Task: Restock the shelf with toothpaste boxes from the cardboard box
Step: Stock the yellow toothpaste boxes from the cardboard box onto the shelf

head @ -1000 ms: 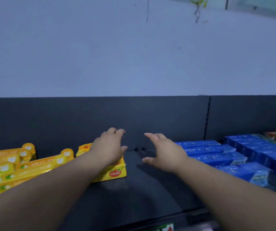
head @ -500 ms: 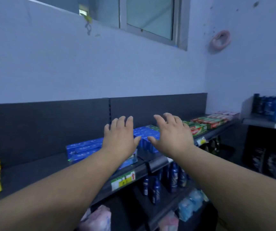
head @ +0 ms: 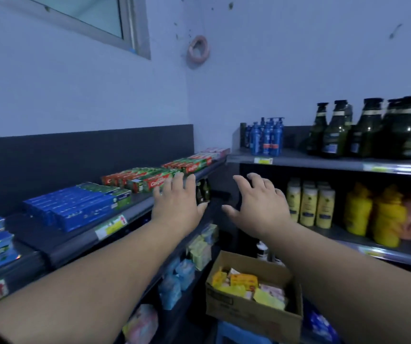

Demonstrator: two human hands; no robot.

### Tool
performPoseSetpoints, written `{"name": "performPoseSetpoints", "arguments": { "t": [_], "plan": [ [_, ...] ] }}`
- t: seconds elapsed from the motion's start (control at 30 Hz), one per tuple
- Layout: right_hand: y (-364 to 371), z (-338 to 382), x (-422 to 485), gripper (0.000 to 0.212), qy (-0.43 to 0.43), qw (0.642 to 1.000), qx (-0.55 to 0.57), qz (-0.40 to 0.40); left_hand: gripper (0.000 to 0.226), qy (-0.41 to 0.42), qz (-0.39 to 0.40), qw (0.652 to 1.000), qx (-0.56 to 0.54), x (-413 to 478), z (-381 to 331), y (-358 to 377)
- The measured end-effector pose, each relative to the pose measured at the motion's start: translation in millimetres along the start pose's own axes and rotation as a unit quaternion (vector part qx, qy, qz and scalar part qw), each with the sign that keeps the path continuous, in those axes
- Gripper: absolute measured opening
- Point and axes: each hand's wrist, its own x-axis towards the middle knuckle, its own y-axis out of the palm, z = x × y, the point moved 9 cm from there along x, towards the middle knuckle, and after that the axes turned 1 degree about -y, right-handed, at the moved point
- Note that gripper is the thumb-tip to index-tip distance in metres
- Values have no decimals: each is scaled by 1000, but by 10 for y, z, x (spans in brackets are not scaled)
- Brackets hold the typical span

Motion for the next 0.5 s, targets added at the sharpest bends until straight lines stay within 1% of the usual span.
{"name": "performPoseSetpoints", "arguments": {
  "t": [0.1,0.27,0.5],
  "plan": [
    [56,-432,6,77,39,999,-10,-7,75,33,14,999,-17,162,-405,213],
    [259,-852,115,76,80,996,-24,-12,73,74,37,995,-56,458,-795,568],
    [785,-1156,610,79,118,991,-64,-19,70,144,-7,984,-102,1054,-997,1146]
  ]
}}
